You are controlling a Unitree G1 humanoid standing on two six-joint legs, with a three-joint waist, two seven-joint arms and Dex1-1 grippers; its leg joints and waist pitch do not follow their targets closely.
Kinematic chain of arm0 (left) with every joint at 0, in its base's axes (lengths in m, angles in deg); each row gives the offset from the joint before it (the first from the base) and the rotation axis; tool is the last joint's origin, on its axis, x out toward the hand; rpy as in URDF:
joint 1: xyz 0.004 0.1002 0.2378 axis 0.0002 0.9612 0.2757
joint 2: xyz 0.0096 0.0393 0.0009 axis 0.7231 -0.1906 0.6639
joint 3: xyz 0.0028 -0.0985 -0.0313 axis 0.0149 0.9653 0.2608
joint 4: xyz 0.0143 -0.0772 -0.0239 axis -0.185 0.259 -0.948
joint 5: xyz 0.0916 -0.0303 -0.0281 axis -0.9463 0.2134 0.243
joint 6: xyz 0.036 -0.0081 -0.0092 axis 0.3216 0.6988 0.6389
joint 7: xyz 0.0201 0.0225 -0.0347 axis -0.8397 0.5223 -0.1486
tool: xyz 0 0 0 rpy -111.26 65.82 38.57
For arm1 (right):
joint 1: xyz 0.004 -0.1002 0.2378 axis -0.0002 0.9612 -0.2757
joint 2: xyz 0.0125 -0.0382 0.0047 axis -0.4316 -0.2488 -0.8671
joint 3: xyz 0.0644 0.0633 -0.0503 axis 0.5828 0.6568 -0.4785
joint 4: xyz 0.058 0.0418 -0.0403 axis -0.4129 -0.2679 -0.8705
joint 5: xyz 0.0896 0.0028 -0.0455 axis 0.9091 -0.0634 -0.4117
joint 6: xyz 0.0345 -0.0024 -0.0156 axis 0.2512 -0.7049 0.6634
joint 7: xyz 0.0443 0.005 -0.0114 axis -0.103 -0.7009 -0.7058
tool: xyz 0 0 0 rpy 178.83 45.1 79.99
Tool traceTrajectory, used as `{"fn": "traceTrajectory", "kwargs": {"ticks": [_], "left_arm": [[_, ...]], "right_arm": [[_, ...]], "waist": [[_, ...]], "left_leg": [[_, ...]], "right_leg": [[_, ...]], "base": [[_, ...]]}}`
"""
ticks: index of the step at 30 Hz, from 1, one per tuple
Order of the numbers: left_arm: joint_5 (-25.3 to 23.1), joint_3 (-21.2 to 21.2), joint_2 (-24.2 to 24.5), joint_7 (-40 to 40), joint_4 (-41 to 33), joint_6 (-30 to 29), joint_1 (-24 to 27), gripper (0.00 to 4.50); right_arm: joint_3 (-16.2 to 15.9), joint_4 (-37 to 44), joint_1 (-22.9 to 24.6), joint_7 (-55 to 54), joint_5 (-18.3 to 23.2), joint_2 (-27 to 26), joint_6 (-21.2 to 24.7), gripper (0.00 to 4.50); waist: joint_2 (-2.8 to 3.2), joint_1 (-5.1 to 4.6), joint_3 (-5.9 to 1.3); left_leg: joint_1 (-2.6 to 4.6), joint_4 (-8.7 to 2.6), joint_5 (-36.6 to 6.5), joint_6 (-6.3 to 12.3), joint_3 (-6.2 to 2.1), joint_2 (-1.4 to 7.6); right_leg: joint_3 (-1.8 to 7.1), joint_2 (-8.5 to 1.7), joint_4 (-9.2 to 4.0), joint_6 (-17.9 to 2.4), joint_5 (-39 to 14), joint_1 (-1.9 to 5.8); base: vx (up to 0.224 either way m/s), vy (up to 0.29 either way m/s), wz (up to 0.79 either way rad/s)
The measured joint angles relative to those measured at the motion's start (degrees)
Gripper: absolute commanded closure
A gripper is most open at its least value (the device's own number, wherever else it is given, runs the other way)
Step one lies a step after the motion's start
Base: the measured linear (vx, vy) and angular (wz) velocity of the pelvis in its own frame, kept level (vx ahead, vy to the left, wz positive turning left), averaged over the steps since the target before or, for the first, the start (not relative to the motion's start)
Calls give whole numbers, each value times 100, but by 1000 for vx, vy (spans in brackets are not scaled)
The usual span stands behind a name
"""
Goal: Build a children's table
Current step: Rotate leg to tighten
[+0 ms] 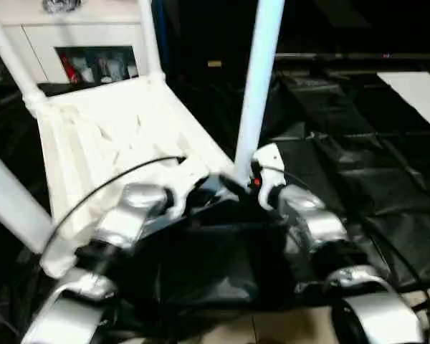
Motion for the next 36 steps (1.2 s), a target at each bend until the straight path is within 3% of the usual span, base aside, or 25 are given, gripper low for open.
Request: {"fn": "traceTrajectory", "kwargs": {"ticks": [3,13,16,24,29,32,36], "left_arm": [[123,-52,252,-551,-211,5,137,450],[393,-161,812,-1463,-772,21,462,450],[460,-188,978,-1718,-876,21,562,450],[469,-191,1043,-1777,-911,21,571,450],[485,-177,988,-1733,-914,-14,592,450],[458,-174,842,-1458,-862,-35,573,450],[242,-102,418,-745,-443,-136,273,450]], "right_arm": [[-238,206,164,845,25,252,-167,63],[-609,774,348,2378,222,773,-77,63],[-682,852,383,2612,229,822,-41,89],[-709,893,386,2776,239,815,39,166],[-723,951,425,2736,273,785,101,183],[-608,946,484,2460,262,730,165,185],[-206,585,400,1236,186,369,171,186]], "waist": [[1,78,1],[-10,186,2],[-11,251,2],[-32,246,-1],[-32,255,-1],[-31,237,-1],[-27,185,-3]], "left_leg": [[-5,2,0,1,0,0],[-52,10,10,15,1,3],[-69,10,17,27,1,3],[-70,20,18,26,1,2],[-71,20,18,27,1,2],[-68,23,19,27,1,2],[-49,23,22,19,1,1]], "right_leg": [[-1,-1,0,0,0,-1],[-6,-3,4,-1,0,-38],[-8,-3,6,-1,0,-53],[-7,-4,6,-3,8,-50],[-7,-4,6,-3,8,-50],[-5,-5,7,-4,14,-49],[-1,-4,13,-7,33,-44]], "base": [[0,0,0],[0,0,0],[0,0,0],[0,0,0],[0,0,0],[0,0,0],[0,0,0]]}}
